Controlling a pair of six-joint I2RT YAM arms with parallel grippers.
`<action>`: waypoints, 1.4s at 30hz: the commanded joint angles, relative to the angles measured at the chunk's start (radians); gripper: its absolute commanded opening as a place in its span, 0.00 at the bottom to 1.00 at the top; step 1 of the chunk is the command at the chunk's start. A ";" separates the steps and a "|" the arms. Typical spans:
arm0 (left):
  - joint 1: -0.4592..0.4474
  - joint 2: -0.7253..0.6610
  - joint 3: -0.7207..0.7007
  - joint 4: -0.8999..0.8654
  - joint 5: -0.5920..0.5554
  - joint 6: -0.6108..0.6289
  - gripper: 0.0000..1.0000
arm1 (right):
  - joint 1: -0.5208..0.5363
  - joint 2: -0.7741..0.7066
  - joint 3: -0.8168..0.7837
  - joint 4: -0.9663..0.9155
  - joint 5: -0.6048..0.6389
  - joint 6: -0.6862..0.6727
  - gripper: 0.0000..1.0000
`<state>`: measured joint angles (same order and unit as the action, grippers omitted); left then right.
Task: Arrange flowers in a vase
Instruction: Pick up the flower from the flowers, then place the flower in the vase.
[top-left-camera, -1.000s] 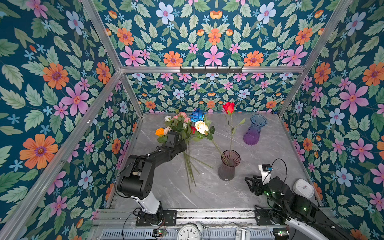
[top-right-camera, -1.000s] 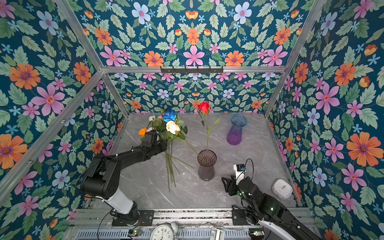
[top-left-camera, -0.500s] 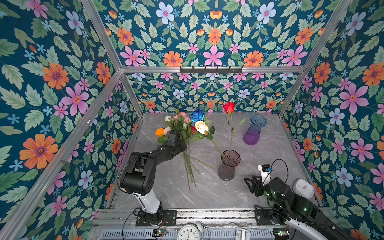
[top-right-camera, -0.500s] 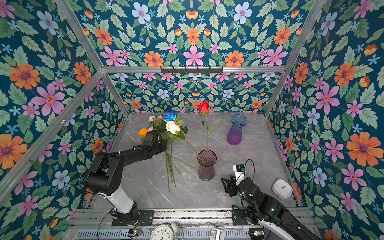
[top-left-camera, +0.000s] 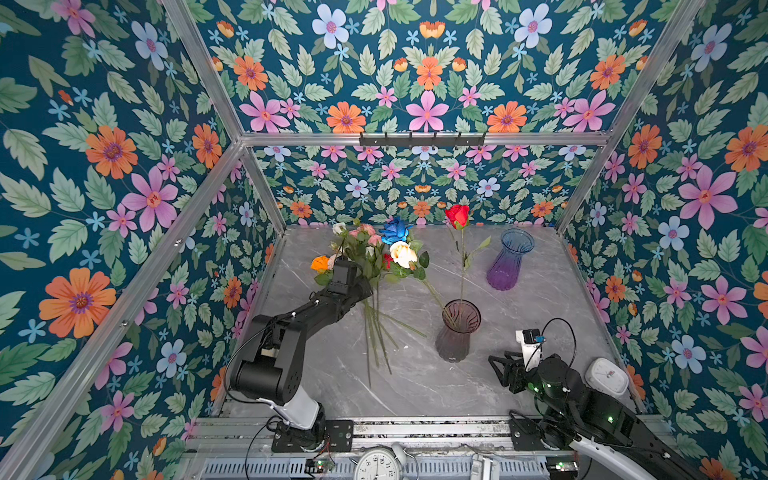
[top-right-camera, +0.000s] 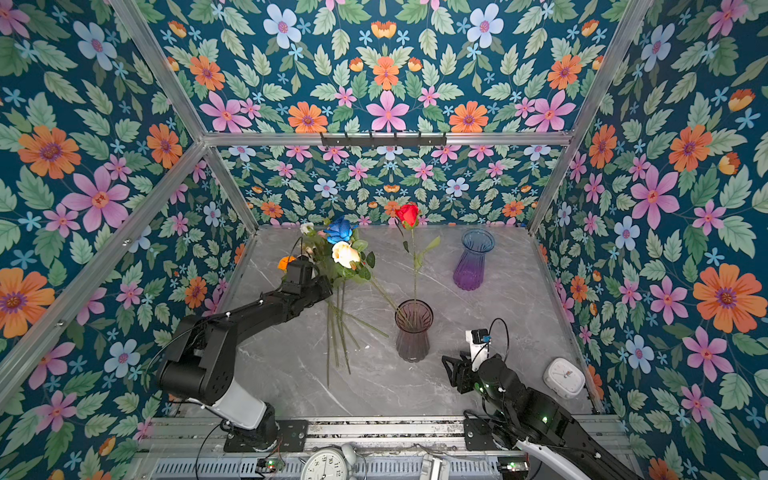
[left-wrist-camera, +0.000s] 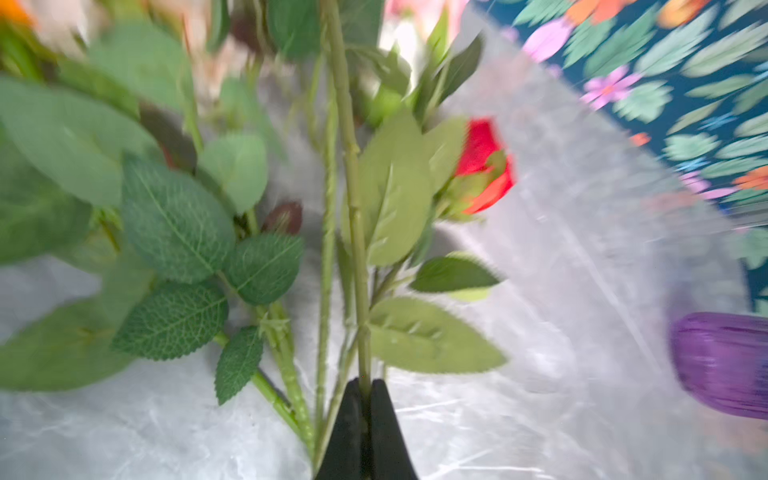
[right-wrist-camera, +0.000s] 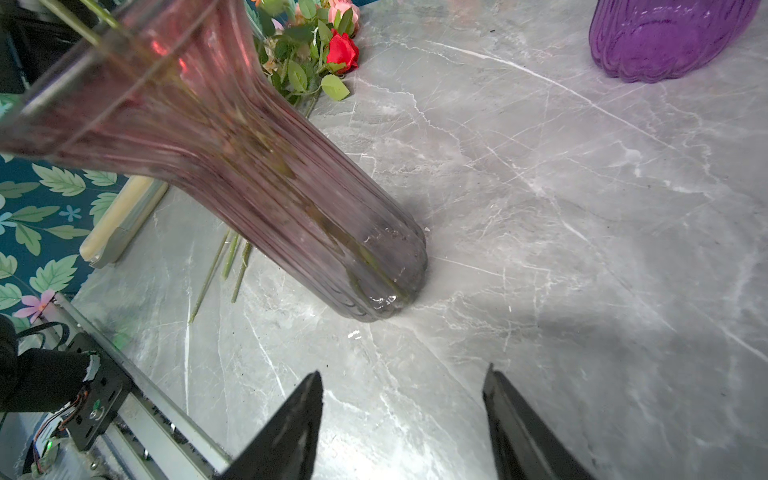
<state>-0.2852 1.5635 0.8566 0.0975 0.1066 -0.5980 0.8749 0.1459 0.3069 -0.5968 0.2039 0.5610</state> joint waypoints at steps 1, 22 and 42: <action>0.000 -0.082 0.010 -0.029 -0.009 0.023 0.01 | 0.001 0.002 0.002 0.031 0.015 -0.007 0.63; -0.191 -0.822 -0.067 0.190 0.193 0.144 0.00 | 0.001 0.164 0.275 0.164 -0.278 -0.191 0.57; -0.660 -0.689 -0.022 0.378 0.371 0.260 0.00 | 0.110 0.638 0.934 0.256 -0.443 -0.281 0.49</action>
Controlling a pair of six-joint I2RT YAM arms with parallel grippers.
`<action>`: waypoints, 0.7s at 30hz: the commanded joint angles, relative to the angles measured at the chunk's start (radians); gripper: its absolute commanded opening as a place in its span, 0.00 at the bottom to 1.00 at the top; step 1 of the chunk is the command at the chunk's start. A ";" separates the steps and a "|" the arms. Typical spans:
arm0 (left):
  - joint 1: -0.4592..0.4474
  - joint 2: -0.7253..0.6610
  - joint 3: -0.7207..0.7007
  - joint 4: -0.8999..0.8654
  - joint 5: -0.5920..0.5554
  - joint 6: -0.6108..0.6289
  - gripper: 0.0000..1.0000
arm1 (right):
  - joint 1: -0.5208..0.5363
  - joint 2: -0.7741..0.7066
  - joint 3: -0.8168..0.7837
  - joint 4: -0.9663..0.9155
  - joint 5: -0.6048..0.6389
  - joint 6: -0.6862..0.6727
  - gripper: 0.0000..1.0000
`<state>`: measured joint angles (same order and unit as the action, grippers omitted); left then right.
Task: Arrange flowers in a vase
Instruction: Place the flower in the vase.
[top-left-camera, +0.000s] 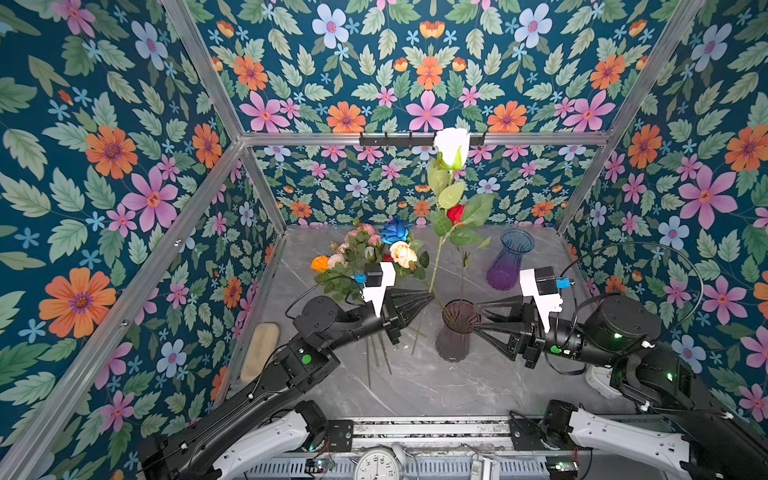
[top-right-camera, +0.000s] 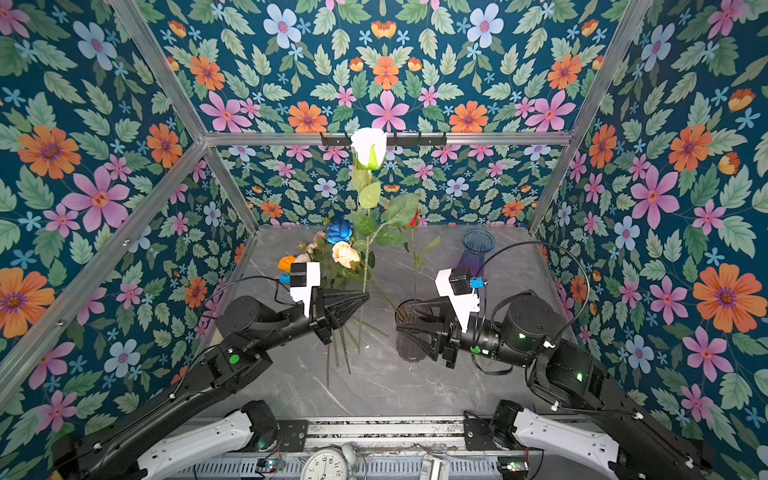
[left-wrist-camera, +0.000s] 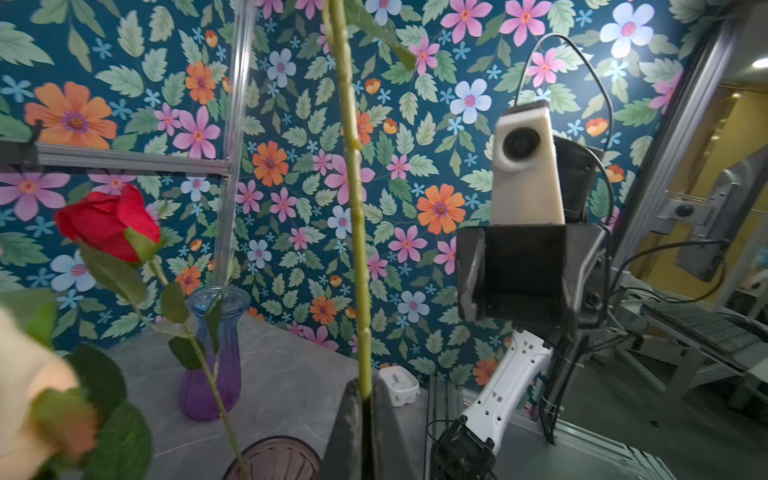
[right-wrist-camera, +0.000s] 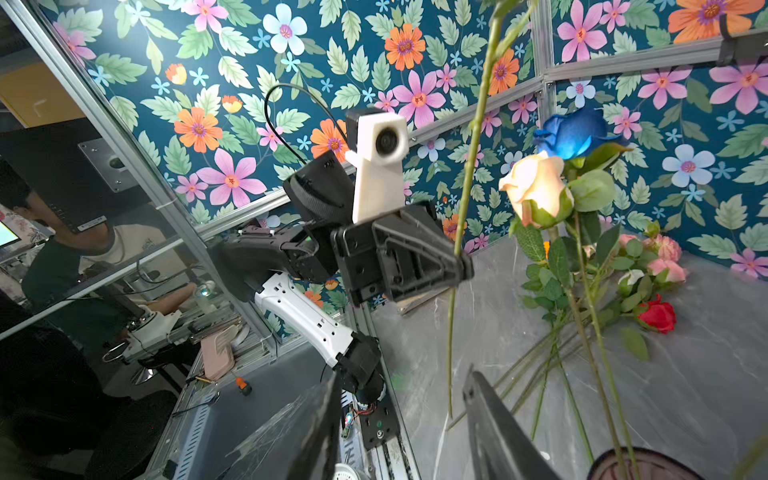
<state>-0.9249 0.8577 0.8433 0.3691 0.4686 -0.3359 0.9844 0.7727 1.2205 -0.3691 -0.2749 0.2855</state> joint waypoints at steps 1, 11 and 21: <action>-0.037 0.031 -0.013 0.125 0.008 -0.002 0.00 | 0.000 0.018 0.030 0.026 0.045 -0.007 0.49; -0.162 0.141 -0.024 0.258 -0.014 0.003 0.00 | 0.000 0.045 0.015 0.102 0.068 0.027 0.36; -0.189 0.172 -0.036 0.315 -0.001 -0.015 0.00 | 0.000 0.036 0.003 0.121 0.057 0.037 0.00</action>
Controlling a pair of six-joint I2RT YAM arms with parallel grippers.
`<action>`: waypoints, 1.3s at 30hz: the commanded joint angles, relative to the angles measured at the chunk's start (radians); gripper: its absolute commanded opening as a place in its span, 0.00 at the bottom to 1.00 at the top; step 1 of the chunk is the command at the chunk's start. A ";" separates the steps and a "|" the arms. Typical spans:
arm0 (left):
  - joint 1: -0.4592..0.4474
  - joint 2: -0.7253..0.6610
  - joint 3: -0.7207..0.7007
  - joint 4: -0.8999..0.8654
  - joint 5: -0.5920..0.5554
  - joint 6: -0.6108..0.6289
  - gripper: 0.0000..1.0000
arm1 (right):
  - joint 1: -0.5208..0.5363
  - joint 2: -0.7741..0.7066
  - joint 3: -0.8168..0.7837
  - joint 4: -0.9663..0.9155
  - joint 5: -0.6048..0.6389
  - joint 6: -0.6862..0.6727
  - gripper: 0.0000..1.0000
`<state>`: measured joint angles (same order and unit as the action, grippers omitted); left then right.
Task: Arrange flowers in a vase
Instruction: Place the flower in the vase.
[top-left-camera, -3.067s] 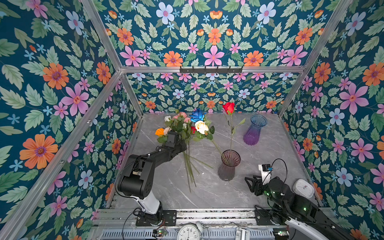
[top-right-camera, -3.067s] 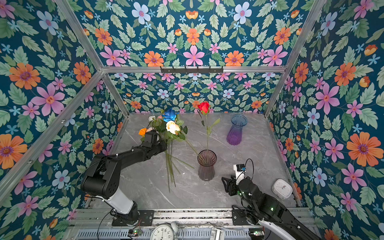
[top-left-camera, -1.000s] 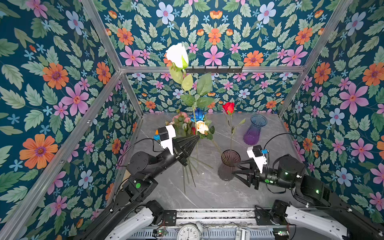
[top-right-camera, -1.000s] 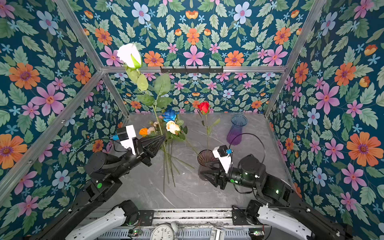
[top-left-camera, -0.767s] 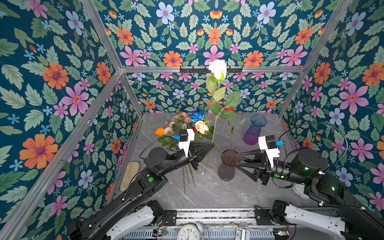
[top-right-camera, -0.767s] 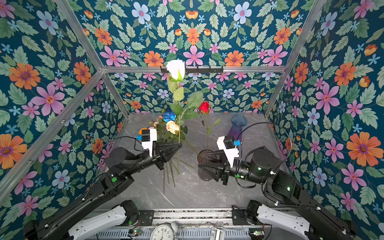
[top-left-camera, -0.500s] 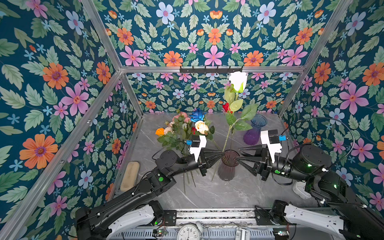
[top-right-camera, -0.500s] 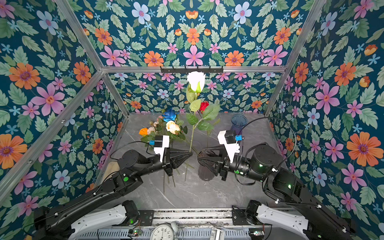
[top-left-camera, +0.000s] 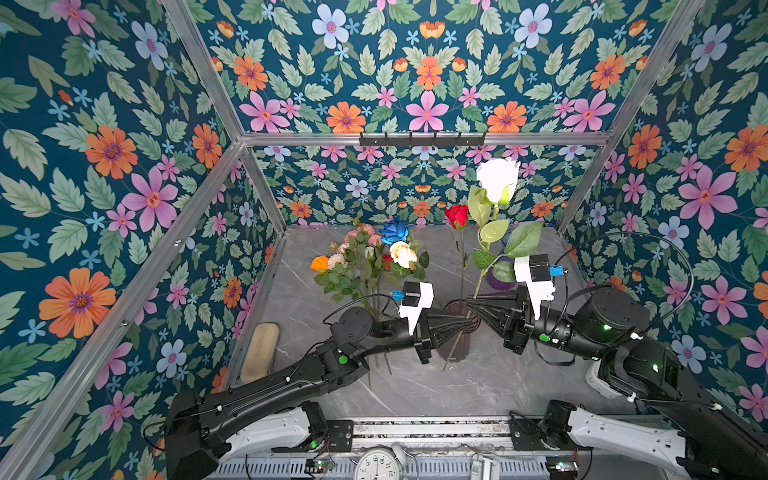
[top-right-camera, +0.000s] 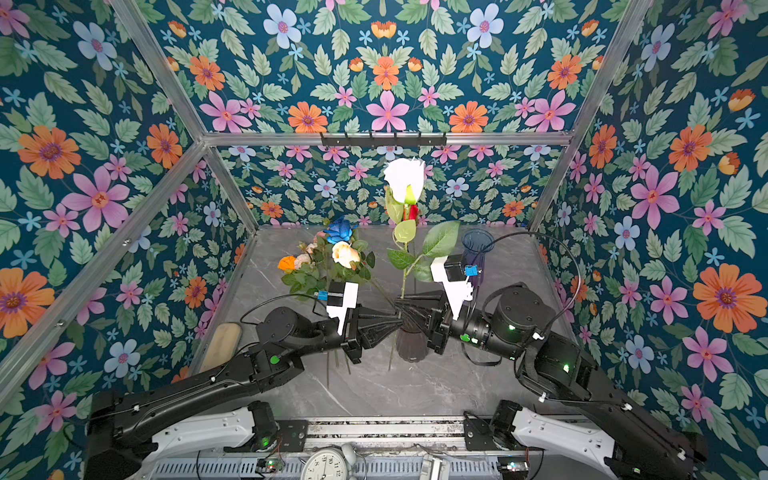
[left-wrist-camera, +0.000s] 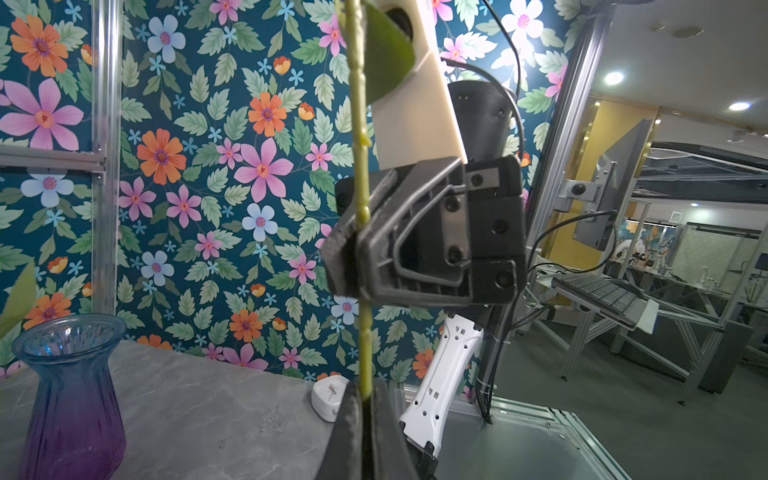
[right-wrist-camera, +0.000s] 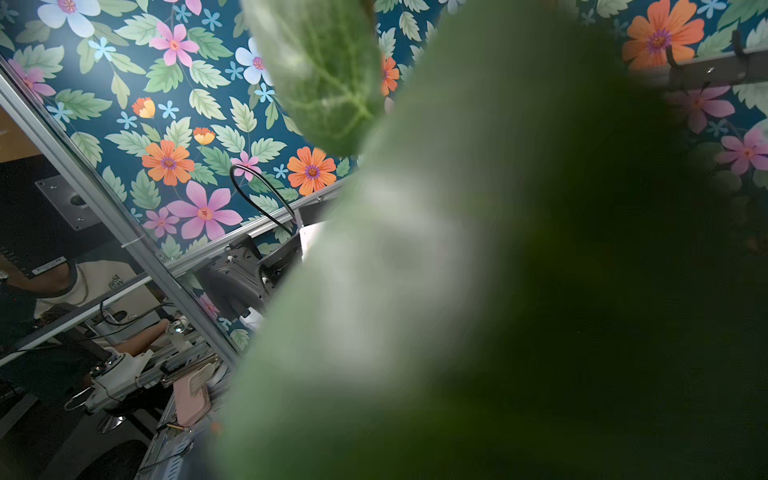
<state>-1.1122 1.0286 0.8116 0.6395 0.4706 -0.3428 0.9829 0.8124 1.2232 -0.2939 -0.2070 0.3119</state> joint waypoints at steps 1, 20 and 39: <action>-0.003 0.001 -0.006 0.045 -0.007 -0.007 0.00 | 0.002 -0.005 0.000 0.046 -0.011 0.010 0.00; 0.015 -0.347 -0.146 -0.492 -1.026 0.015 1.00 | 0.002 0.018 0.178 -0.170 0.444 -0.283 0.00; 0.112 -0.357 -0.175 -0.735 -1.037 -0.049 1.00 | -0.197 0.227 0.172 -0.101 0.259 -0.202 0.00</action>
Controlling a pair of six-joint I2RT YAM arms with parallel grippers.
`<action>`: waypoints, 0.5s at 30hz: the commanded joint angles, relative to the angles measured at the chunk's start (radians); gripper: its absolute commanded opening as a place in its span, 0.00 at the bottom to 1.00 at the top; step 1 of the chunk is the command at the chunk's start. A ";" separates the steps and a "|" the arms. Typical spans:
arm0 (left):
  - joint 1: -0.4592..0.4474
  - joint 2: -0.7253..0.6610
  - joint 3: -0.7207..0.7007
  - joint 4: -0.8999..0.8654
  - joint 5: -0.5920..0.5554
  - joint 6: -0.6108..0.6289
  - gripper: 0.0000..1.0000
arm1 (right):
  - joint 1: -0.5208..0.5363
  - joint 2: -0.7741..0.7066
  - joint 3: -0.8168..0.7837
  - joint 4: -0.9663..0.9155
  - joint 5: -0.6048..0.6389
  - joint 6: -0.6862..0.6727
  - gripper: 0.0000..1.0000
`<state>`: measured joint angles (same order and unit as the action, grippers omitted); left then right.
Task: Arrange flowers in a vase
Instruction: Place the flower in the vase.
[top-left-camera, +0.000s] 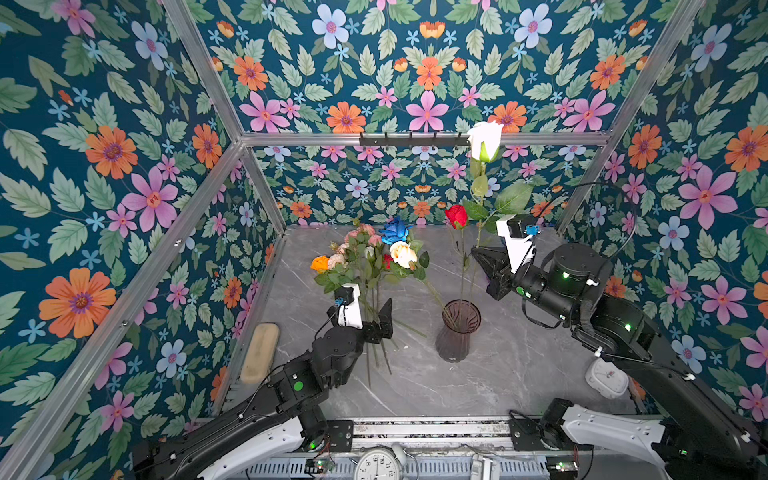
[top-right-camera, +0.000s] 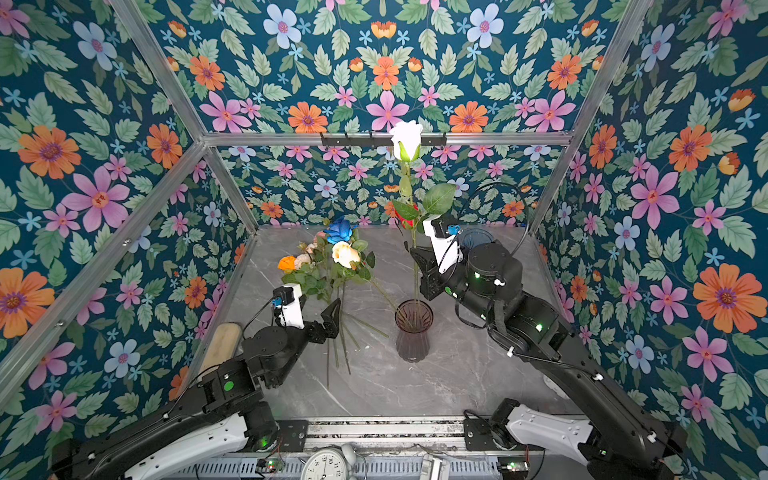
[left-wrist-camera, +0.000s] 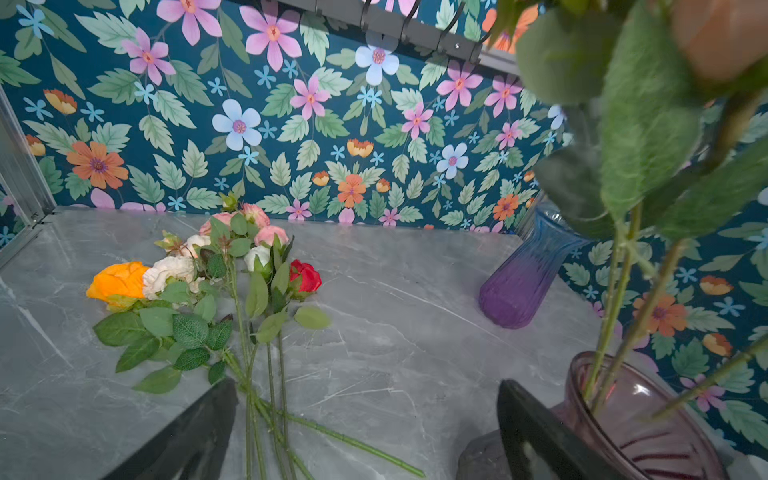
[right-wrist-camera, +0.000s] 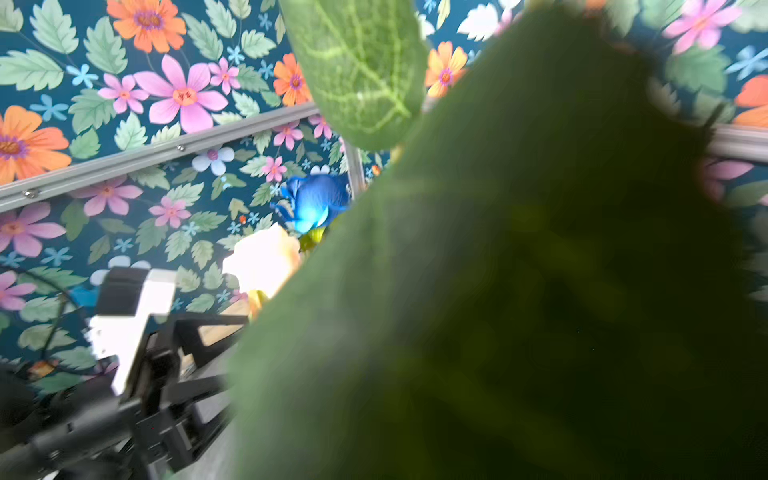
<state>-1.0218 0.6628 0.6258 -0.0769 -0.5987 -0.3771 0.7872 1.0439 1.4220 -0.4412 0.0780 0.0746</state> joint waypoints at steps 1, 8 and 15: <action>0.035 0.015 0.012 -0.016 0.050 -0.016 1.00 | -0.002 -0.011 -0.047 0.053 -0.029 0.046 0.00; 0.149 0.069 0.008 0.010 0.198 -0.038 1.00 | -0.002 -0.113 -0.270 0.157 -0.032 0.143 0.00; 0.234 0.112 0.003 0.002 0.314 -0.076 1.00 | -0.002 -0.144 -0.347 0.156 -0.024 0.175 0.01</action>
<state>-0.8062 0.7677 0.6285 -0.0837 -0.3523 -0.4248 0.7841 0.9112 1.0874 -0.3317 0.0551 0.2184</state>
